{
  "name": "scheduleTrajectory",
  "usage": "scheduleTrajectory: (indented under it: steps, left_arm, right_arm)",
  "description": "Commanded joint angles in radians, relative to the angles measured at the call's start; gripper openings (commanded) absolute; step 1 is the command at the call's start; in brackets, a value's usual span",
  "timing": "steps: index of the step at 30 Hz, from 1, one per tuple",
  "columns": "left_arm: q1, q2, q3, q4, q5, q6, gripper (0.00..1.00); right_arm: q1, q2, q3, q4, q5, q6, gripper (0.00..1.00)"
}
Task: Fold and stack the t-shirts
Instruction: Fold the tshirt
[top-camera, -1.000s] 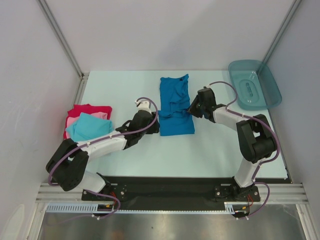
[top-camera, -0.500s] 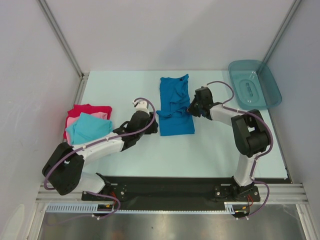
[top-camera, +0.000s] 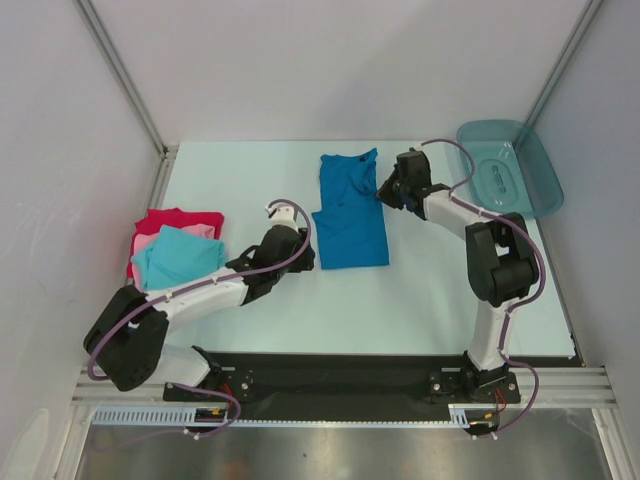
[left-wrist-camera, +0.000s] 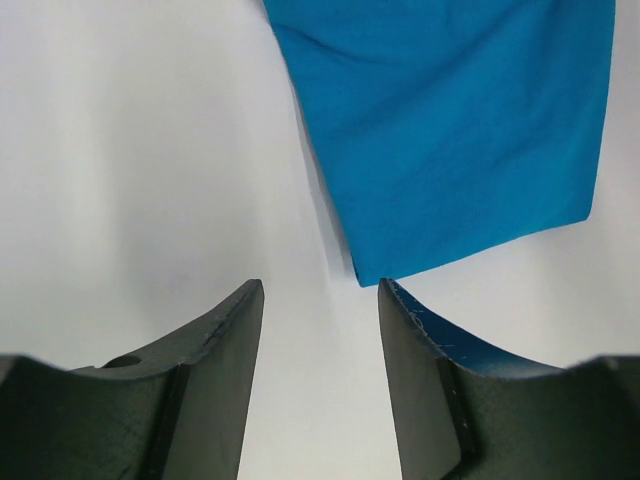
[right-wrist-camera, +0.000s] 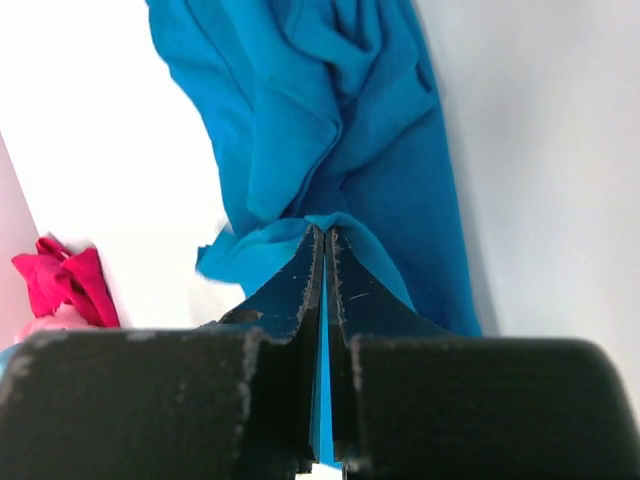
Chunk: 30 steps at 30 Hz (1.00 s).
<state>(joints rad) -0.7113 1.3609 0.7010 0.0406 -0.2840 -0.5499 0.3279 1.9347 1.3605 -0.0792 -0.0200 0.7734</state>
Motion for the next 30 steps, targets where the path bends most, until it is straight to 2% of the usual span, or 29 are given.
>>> scheduleTrajectory:
  steps: [1,5,7,8,10,11,13,19,22,26,30]
  left_arm:
    - [-0.007,-0.037,-0.006,0.016,-0.014,-0.012,0.55]
    - [-0.008,-0.037,-0.015,0.019,-0.014,-0.013,0.55]
    - [-0.008,-0.039,-0.018,0.021,-0.014,-0.013,0.55]
    - [-0.010,-0.040,-0.020,0.022,-0.015,-0.012,0.55]
    - [-0.008,-0.039,-0.021,0.021,-0.015,-0.012,0.55]
    - [-0.008,-0.040,-0.021,0.021,-0.015,-0.012,0.55]
    - [-0.010,-0.043,-0.024,0.021,-0.015,-0.012,0.55]
    - [-0.008,-0.060,-0.066,0.047,-0.018,-0.022,0.56]
    - [-0.007,-0.062,-0.104,0.093,0.000,-0.038,0.59]
    - [0.012,-0.065,-0.184,0.203,0.086,-0.088,0.63]
    - [0.030,-0.077,-0.244,0.286,0.161,-0.113,0.63]
  right_arm:
    - [-0.020,0.024,0.045,-0.016,0.005,-0.011,0.00]
    - [-0.029,0.040,0.026,-0.008,0.011,-0.008,0.00]
    - [-0.032,0.041,-0.001,0.008,0.012,0.001,0.11]
    - [-0.033,0.041,-0.009,0.016,0.011,0.001,0.23]
    - [-0.035,0.041,-0.024,0.019,0.015,0.006,0.32]
    - [-0.035,0.043,-0.027,0.019,0.017,0.007,0.43]
    - [-0.038,0.026,-0.040,0.019,0.017,0.009,0.47]
    - [-0.036,-0.107,-0.107,0.021,0.014,0.004,0.49]
    - [-0.043,-0.172,-0.201,0.032,0.020,0.000,0.50]
    - [-0.067,-0.322,-0.429,0.125,0.005,0.026,0.50]
    - [-0.089,-0.466,-0.617,0.237,-0.037,0.049,0.52]
